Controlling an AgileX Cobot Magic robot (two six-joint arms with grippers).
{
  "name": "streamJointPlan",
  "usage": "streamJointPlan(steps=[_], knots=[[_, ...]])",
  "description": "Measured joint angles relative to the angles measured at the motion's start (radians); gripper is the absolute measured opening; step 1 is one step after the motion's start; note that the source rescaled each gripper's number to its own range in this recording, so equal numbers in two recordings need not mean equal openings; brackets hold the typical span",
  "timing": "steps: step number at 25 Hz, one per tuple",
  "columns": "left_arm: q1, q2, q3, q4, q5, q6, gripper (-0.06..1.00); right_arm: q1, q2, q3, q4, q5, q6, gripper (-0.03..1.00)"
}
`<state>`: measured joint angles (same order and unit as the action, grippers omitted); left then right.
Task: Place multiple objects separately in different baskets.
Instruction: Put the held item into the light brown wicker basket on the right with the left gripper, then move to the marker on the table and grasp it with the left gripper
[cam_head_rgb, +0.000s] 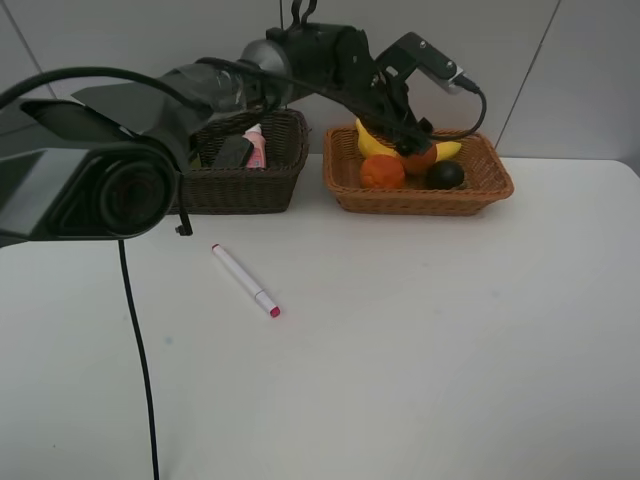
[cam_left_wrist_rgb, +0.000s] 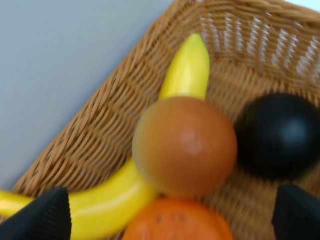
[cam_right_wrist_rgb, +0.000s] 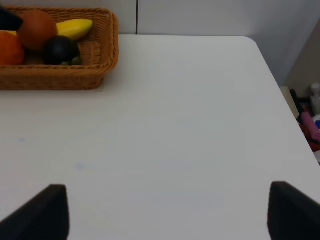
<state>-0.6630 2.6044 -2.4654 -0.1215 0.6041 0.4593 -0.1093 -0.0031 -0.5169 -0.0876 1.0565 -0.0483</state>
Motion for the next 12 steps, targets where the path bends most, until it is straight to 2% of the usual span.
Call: streamJointPlan(steps=[4,7,9,12], knots=[[0.003,-0.108,-0.002,0.006,0.261,0.185,1.00,0.000,0.000,0.000,0.000,0.000,0.000,1.00],[0.003,-0.176,-0.003,0.006,0.513,0.349,1.00,0.000,0.000,0.000,0.000,0.000,0.000,1.00],[0.003,-0.215,0.001,0.007,0.578,0.423,1.00,0.000,0.000,0.000,0.000,0.000,0.000,1.00],[0.003,-0.279,0.037,0.007,0.595,0.465,1.00,0.000,0.000,0.000,0.000,0.000,0.000,1.00]])
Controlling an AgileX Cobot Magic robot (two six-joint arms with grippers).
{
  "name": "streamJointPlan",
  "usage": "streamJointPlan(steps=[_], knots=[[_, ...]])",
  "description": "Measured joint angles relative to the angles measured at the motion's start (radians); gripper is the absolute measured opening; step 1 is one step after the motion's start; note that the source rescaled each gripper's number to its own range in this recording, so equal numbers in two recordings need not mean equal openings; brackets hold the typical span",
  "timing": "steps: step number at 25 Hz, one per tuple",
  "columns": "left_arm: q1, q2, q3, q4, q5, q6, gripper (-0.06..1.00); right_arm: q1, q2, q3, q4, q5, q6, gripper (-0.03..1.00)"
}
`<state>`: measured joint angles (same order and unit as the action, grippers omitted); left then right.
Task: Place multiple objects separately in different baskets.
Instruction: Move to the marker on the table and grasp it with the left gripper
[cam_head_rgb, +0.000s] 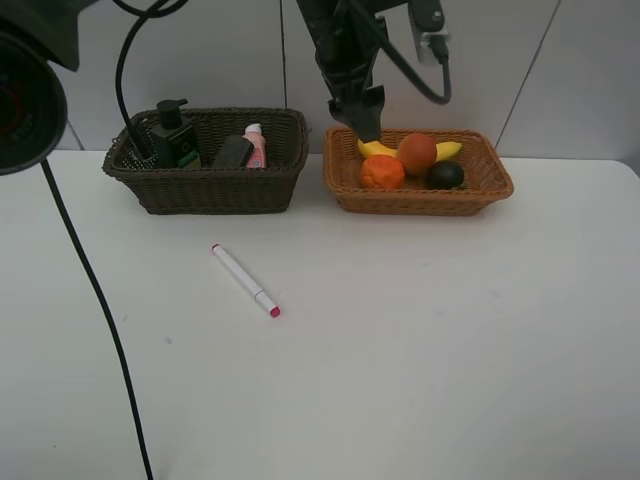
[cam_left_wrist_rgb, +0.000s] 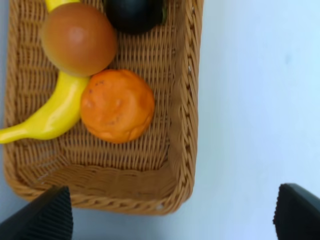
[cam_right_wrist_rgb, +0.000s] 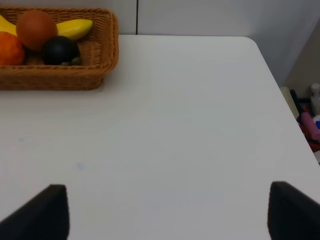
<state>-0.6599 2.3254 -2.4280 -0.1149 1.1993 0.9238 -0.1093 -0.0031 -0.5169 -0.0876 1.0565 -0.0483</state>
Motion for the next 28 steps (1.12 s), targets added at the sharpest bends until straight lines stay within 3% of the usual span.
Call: streamJointPlan(steps=[7,14,17,23,28], knots=[[0.000,-0.160,0.215,0.003,0.000,0.047,1.00,0.000,0.000,0.000,0.000,0.000,0.000,1.00],[0.001,-0.336,0.611,0.048,-0.003,0.126,1.00,0.000,0.000,0.000,0.000,0.000,0.000,1.00],[0.010,-0.376,0.743,0.089,-0.002,0.229,1.00,0.000,0.000,0.000,0.000,0.000,0.000,1.00],[0.035,-0.383,0.872,0.115,-0.007,0.429,1.00,0.000,0.000,0.000,0.000,0.000,0.000,1.00],[0.051,-0.383,0.976,0.115,-0.104,0.555,1.00,0.000,0.000,0.000,0.000,0.000,0.000,1.00]])
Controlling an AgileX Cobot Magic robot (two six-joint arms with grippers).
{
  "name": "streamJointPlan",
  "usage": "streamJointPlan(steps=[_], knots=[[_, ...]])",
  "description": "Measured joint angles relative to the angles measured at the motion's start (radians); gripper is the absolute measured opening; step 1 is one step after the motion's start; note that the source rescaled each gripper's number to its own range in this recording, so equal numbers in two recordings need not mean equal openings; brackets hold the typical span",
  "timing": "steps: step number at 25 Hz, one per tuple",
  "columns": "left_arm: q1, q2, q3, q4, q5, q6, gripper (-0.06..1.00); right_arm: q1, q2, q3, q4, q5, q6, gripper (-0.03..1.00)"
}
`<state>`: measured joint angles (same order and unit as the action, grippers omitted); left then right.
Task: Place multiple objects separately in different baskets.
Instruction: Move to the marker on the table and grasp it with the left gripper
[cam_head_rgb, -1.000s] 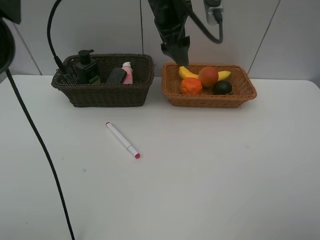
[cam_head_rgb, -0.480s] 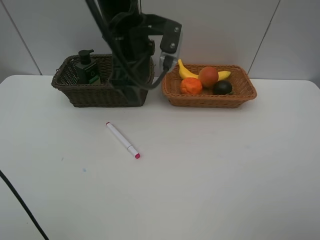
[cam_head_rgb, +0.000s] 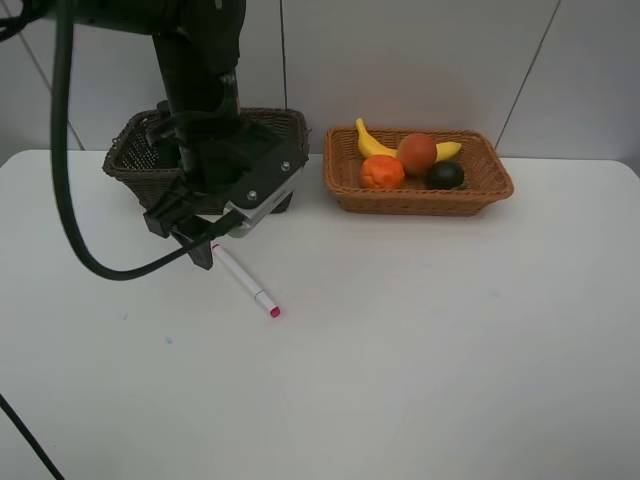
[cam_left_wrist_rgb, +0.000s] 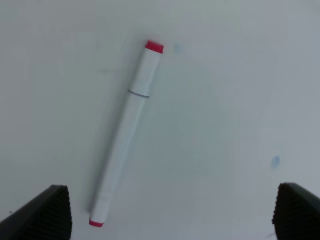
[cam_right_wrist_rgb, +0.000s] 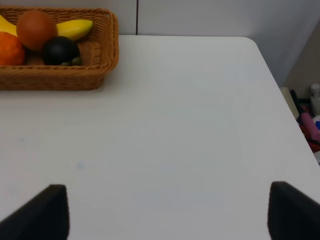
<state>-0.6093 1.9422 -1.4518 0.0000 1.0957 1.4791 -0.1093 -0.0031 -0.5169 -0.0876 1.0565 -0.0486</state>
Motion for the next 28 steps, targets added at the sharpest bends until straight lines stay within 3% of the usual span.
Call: streamJointPlan(steps=[3,12,28], knots=[[0.007,0.000,0.060,0.007,-0.084,0.071,1.00,0.000,0.000,0.000,0.000,0.000,0.000,1.00],[0.007,0.148,0.085,0.012,-0.253,0.151,1.00,0.000,0.000,0.000,0.000,0.000,0.000,1.00],[0.007,0.234,0.085,0.008,-0.311,0.204,1.00,0.000,0.000,0.000,0.000,0.000,-0.001,1.00]])
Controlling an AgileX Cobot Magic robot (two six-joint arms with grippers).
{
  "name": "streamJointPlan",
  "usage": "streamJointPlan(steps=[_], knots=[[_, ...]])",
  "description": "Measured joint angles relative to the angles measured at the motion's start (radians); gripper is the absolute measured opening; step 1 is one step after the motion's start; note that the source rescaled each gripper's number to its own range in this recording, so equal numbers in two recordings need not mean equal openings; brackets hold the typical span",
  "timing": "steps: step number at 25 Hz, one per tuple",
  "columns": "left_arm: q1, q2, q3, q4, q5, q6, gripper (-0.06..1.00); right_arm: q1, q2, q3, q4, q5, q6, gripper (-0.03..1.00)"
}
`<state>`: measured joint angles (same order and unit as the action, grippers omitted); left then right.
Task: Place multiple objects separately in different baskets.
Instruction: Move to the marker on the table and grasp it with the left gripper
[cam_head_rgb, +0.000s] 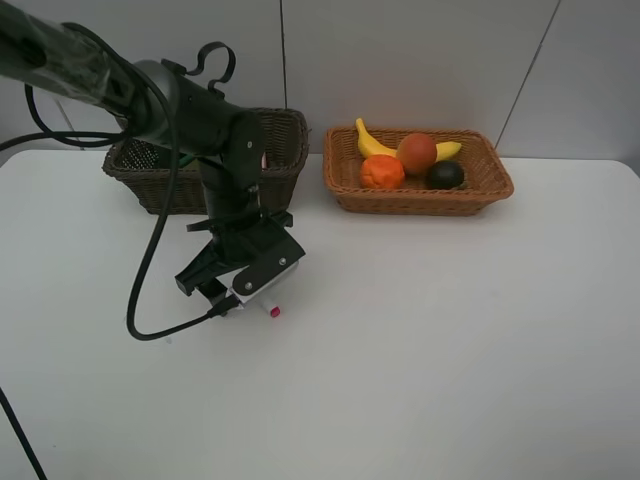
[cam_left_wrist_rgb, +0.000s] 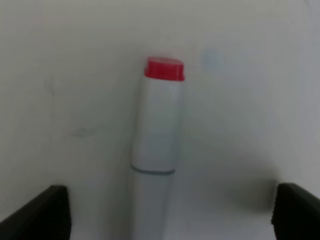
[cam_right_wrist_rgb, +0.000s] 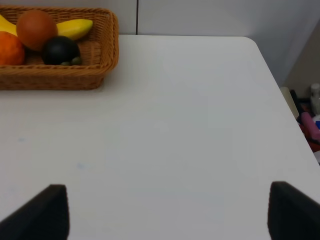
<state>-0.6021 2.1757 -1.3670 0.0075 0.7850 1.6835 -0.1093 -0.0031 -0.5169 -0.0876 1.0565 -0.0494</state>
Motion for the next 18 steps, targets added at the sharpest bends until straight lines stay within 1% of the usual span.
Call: streamJointPlan(steps=[18], knots=[[0.000,0.008,0.000,-0.017,-0.015,0.014,1.00,0.000,0.000,0.000,0.000,0.000,0.000,1.00]])
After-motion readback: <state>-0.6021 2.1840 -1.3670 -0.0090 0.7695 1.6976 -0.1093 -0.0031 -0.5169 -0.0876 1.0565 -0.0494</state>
